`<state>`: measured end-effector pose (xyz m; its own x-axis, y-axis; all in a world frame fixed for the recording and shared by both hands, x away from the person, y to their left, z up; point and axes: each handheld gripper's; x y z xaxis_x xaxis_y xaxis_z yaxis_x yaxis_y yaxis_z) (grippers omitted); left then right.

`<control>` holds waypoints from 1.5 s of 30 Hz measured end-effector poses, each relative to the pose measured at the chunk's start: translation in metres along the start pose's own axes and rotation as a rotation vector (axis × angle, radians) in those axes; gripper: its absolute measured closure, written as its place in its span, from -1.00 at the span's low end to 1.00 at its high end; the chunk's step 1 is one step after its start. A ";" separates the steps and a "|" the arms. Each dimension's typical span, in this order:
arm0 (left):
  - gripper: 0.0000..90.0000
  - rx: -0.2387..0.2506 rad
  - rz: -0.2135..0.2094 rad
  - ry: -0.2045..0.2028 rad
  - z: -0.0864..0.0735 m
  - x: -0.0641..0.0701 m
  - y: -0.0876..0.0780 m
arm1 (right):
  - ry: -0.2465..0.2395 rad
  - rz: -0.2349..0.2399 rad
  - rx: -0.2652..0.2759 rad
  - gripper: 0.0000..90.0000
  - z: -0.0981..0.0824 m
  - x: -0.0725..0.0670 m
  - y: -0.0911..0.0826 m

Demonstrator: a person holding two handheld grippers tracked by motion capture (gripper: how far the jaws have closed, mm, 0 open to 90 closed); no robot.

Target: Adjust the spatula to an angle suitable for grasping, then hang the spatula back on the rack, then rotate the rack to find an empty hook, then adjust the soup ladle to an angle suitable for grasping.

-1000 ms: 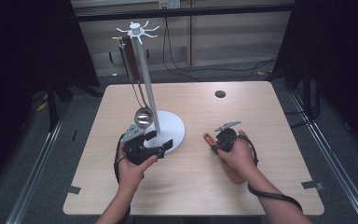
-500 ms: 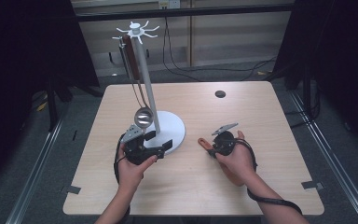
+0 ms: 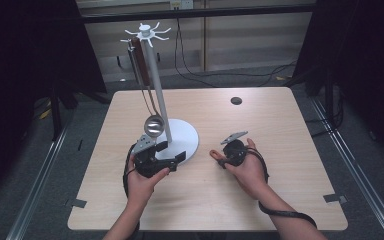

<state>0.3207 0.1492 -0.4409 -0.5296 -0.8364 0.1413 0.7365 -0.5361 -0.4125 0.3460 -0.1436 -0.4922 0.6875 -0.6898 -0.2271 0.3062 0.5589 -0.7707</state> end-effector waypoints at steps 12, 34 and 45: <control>-0.66 -0.009 -0.002 -0.012 -0.002 0.000 0.004 | -0.011 0.015 -0.038 0.26 0.015 0.001 0.010; -0.66 -0.026 0.000 -0.005 -0.004 0.004 0.006 | 0.003 0.074 -0.064 0.49 0.021 -0.005 0.011; -0.66 -0.038 -0.019 -0.012 -0.007 0.004 0.011 | 0.001 0.086 0.110 0.49 0.025 -0.009 -0.003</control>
<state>0.3237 0.1403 -0.4517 -0.5379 -0.8278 0.1597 0.7099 -0.5469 -0.4438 0.3554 -0.1280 -0.4726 0.7134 -0.6379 -0.2901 0.3170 0.6629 -0.6782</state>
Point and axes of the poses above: each handheld gripper's, and its own axes: y roughly forward along the jaws, z roughly out of its top, x roughly to its right, and after that the axes turned 15 degrees about z, right-handed
